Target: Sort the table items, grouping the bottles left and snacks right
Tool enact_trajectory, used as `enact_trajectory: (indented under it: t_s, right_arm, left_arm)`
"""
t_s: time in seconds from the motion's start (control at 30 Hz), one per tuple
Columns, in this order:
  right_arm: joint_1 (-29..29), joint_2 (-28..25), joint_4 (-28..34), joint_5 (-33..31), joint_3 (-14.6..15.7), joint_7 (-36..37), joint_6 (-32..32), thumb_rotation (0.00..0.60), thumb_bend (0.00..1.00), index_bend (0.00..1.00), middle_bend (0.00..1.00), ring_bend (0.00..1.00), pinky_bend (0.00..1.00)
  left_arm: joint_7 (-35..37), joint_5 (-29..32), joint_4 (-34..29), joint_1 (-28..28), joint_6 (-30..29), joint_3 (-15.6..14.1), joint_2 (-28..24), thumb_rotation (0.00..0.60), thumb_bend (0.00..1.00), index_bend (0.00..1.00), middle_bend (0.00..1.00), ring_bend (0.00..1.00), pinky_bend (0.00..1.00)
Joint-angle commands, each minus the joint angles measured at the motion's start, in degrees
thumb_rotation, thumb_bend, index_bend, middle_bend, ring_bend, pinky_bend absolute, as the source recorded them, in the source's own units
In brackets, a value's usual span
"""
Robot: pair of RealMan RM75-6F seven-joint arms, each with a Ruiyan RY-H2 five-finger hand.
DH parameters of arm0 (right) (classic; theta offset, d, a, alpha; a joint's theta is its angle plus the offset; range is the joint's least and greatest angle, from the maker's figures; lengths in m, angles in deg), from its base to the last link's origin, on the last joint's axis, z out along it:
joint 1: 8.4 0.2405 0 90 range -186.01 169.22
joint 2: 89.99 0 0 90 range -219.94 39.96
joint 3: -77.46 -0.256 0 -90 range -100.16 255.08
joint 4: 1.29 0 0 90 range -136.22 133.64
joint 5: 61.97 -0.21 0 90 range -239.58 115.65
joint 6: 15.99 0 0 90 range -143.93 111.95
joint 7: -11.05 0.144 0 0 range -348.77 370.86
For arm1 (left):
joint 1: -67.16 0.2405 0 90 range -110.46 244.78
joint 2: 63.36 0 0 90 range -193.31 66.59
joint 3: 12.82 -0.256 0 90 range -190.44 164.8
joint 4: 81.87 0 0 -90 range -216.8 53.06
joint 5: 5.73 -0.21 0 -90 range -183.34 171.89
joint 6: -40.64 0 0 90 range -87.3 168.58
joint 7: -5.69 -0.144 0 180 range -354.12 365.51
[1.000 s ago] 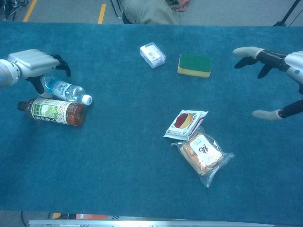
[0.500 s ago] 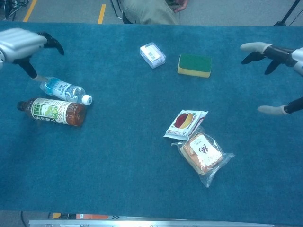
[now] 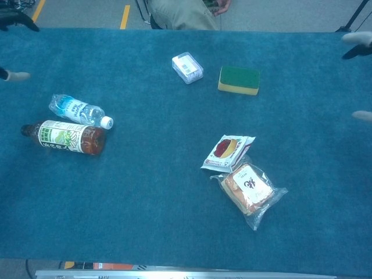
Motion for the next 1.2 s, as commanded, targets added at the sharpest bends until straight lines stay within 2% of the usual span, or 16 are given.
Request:
enact_trajectory:
  t_s: [0.03, 0.13, 0.33, 0.63, 0.83, 1.2]
  right_arm:
    - [-1.4, 0.5, -1.2, -0.9, -0.4, -1.2, 1.6, 0.600, 0.13, 0.08, 0.25, 0.19, 0.34]
    - [-2.8, 1.6, -3.2, -1.1, 0.0, -2.9, 2.9, 0.600, 0.13, 0.08, 0.25, 0.19, 0.34]
    - [-4.9, 2.5, -5.4, -1.4, 0.8, -1.7, 4.2, 0.600, 0.13, 0.08, 0.25, 0.19, 0.34]
    - [-6.8, 1.8, -5.9, 0.6, 1.5, 0.6, 6.2, 0.600, 0.13, 0.08, 0.25, 0.19, 0.34]
    - [-7.3, 1.6, -5.9, 1.6, 1.4, 1.2, 7.0, 0.600, 0.13, 0.08, 0.25, 0.19, 0.34]
    - [-8.0, 1.8, -6.3, 2.2, 1.2, 2.1, 7.1, 0.600, 0.13, 0.08, 0.25, 0.19, 0.34]
  left_arm:
    - [2.4, -3.0, -0.7, 3.7, -4.6, -1.0, -0.5, 0.600, 0.17, 0.21, 0.16, 0.06, 0.22]
    - [3.1, -4.6, -1.0, 6.6, -8.1, -1.9, -1.2, 0.600, 0.17, 0.21, 0.16, 0.06, 0.22]
    - [4.2, -5.7, -1.0, 12.3, -13.6, -3.6, -2.0, 0.600, 0.17, 0.21, 0.16, 0.06, 0.22]
    - [5.9, -7.5, -1.0, 20.6, -21.5, -5.8, -2.8, 0.600, 0.17, 0.21, 0.17, 0.06, 0.22]
    - [4.9, -8.9, -1.7, 23.3, -23.5, -6.4, -3.8, 0.600, 0.17, 0.21, 0.17, 0.06, 0.22]
    - [3.6, -9.0, -4.4, 24.6, -21.6, -5.7, -4.5, 0.600, 0.17, 0.21, 0.17, 0.06, 0.21]
